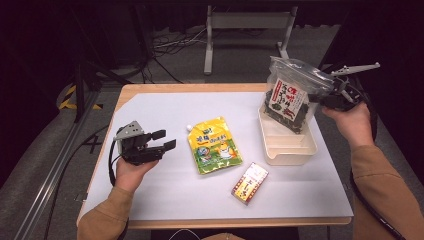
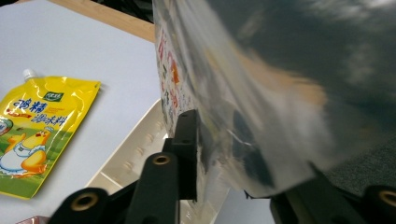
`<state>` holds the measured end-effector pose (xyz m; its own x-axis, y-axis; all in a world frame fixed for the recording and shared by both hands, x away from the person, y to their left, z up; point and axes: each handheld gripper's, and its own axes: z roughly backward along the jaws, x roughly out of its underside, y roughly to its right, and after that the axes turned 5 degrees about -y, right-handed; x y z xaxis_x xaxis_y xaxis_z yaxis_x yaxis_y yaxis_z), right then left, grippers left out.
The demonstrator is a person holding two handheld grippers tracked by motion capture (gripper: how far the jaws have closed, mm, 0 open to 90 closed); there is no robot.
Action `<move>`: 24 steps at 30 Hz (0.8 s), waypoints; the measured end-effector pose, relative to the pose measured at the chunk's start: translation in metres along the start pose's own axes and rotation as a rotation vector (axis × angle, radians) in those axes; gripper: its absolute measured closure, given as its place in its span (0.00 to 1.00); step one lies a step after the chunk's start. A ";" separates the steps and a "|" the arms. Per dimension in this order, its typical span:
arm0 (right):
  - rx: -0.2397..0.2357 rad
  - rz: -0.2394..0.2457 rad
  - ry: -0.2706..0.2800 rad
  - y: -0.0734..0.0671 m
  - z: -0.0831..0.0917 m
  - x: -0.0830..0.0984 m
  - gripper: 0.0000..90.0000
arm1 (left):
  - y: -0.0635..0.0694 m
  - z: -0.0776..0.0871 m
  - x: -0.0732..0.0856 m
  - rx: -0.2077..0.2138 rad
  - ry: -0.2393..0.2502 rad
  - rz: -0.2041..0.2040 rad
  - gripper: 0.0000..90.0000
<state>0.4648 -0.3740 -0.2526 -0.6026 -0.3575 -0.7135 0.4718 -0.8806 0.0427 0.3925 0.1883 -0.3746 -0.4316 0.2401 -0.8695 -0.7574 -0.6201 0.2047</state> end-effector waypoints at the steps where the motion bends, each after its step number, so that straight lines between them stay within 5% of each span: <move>1: 0.004 -0.004 0.007 0.001 0.001 0.001 0.70 | 0.000 0.000 0.000 0.000 -0.001 0.000 0.43; 6: 0.007 -0.027 0.043 0.004 0.004 0.006 0.49 | -0.001 -0.002 0.000 0.004 -0.005 0.009 0.41; 11: 0.006 -0.037 0.068 0.004 0.006 0.012 0.41 | -0.002 -0.003 -0.001 0.005 -0.009 0.007 0.40; 24: -0.010 -0.034 0.137 -0.006 0.024 0.033 0.35 | -0.003 -0.008 -0.004 0.007 -0.009 0.012 0.38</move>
<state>0.4263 -0.3877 -0.2592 -0.5249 -0.2814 -0.8033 0.4597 -0.8880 0.0106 0.4008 0.1832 -0.3751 -0.4451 0.2396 -0.8628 -0.7556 -0.6176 0.2183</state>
